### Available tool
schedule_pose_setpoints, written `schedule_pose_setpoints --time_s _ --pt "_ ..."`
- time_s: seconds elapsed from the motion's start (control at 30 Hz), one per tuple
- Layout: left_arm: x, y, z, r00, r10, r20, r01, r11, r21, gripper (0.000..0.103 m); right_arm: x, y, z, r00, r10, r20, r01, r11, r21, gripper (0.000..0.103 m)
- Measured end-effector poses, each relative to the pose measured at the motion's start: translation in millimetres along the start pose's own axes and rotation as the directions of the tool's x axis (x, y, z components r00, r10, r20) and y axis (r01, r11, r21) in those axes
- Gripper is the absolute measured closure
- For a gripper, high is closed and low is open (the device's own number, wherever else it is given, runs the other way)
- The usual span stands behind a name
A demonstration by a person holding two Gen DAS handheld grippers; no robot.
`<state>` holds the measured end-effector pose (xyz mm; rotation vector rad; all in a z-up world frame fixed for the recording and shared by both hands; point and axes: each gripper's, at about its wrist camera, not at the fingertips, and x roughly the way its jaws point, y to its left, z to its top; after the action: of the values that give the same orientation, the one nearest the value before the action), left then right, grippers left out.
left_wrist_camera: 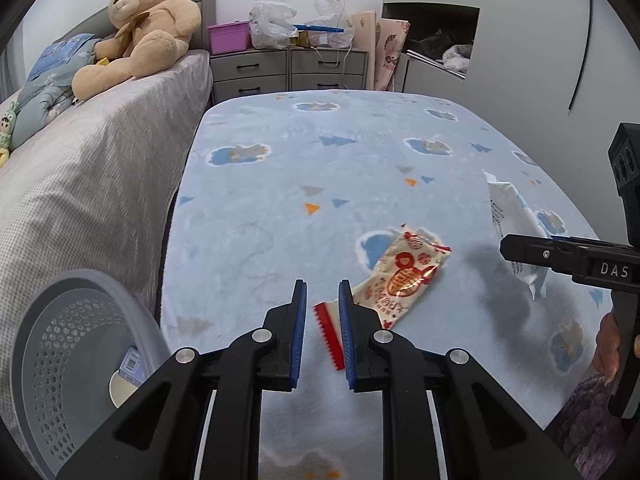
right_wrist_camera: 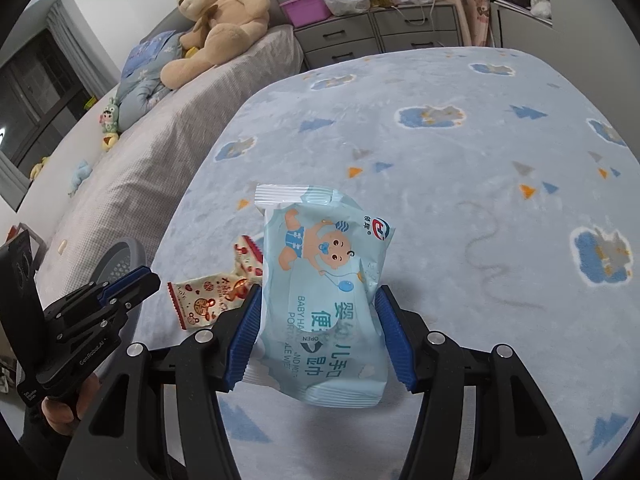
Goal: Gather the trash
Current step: 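Grasp the red-white snack wrapper with the left tool, regrip and lift it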
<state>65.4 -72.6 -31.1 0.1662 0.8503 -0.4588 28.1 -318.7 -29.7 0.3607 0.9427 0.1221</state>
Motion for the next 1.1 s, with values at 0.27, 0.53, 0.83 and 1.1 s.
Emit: schedule_pose_setpoints --time_s 0.27,0.53,0.83,1.1 --pt "8.4 -24.0 10.9 0.999 -0.044 -0.001 0.044 0.996 0.080 0.054 -11.9 -24.2 -1.3 1.000 -0.002 0.013 0.001 0.999 0.046 0.047" --pt "37.5 -51.0 10.0 0.997 -0.009 -0.073 0.024 0.977 0.210 0.037 -19.4 -35.2 -0.2 1.000 0.022 0.021 -0.023 0.997 0.073 0.047" --pt "71.3 -52.8 4.0 0.986 0.020 -0.164 0.017 0.975 0.221 0.037 -21.2 -38.0 1.7 0.999 0.042 0.022 -0.044 0.996 0.075 0.047" --pt "71.6 -40.8 8.7 0.988 -0.033 -0.154 0.052 0.992 0.117 0.066 -21.0 -38.4 1.9 0.999 0.039 0.019 -0.040 0.996 0.074 0.047"
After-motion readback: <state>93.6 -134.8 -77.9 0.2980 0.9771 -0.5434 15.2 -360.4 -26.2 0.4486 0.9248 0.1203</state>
